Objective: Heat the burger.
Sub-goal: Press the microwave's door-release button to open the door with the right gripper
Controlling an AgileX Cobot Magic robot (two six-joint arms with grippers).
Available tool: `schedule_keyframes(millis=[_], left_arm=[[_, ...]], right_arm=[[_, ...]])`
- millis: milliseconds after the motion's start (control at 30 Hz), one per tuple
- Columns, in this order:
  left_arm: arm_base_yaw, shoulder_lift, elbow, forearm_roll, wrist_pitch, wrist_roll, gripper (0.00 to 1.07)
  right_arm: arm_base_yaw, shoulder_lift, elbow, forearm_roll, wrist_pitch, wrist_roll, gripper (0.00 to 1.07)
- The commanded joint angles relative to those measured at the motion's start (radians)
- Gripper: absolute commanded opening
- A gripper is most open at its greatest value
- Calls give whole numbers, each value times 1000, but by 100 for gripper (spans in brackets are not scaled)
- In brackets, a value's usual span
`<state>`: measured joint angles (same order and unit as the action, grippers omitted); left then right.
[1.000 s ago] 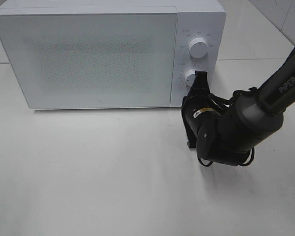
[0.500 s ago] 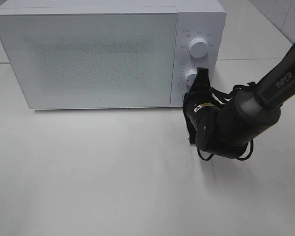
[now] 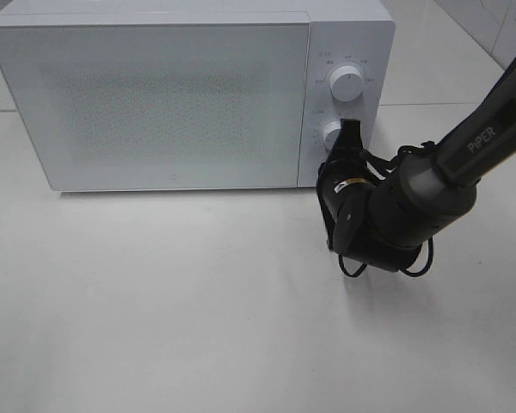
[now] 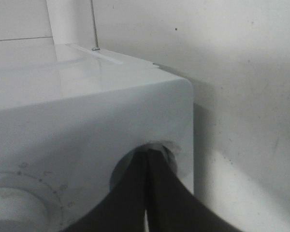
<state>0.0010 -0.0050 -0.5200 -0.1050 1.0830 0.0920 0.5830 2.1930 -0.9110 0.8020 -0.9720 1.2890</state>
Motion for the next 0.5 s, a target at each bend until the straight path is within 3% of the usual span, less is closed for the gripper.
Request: schedule_keyframes(millis=[33, 500], left_arm=[[-1, -19, 2, 1, -12, -5, 98], [-1, -19, 2, 1, -12, -5, 98]], right_arm=[[-24, 11, -57, -45, -167, 1, 0], [-25, 31, -163, -29, -114, -75, 0]])
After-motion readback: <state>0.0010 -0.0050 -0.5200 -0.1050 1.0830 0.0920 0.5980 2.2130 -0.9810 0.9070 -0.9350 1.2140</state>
